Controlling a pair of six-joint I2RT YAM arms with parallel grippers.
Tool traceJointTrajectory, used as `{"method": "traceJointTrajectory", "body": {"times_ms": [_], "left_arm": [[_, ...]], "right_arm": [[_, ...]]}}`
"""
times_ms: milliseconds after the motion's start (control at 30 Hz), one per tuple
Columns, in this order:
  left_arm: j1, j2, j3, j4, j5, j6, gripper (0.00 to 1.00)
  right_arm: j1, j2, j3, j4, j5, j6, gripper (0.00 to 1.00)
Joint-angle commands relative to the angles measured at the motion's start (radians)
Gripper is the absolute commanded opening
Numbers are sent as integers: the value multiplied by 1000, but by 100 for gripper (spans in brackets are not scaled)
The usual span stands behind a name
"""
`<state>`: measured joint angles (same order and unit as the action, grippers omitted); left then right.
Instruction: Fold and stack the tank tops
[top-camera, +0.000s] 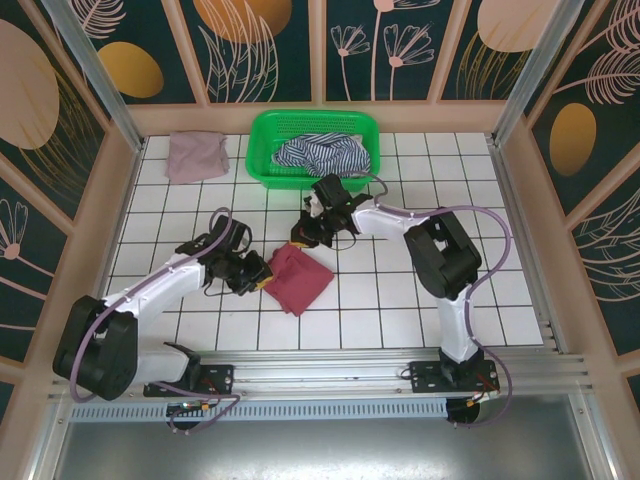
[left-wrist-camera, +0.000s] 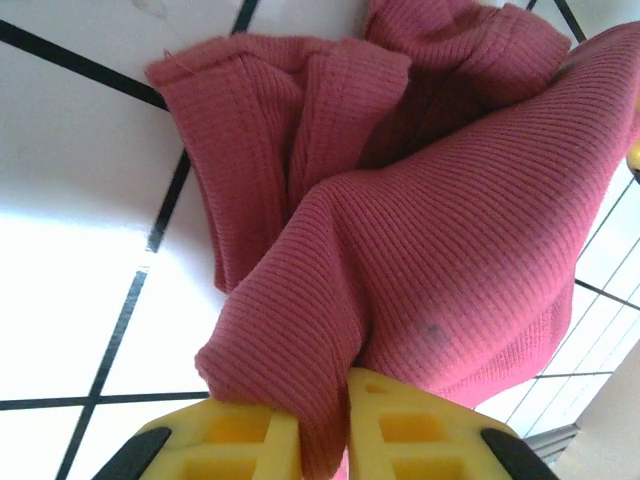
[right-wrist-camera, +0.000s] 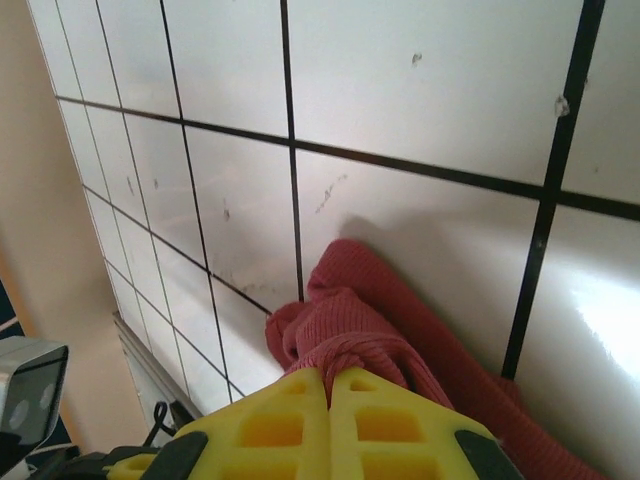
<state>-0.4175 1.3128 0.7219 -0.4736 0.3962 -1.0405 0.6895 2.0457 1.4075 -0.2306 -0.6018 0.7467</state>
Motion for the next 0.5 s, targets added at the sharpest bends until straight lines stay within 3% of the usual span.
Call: {"method": "traceJointTrajectory", "body": {"times_ms": [0,167,300,467], "left_arm": [[26,23,79,-107,-78,85,27],[30,38,218,-243,-206,142,37],[28,8,240,-275,-158,142,42],[-26,-82,138,-250,-123,42,46]], "right_arm": [[-1,20,39,82,49,25,14],[-17,-12,45,64,79,-10,24],[-50,-129,-57,52,85,-59,31],[-53,-285,-183,-13,43,-143,32]]}}
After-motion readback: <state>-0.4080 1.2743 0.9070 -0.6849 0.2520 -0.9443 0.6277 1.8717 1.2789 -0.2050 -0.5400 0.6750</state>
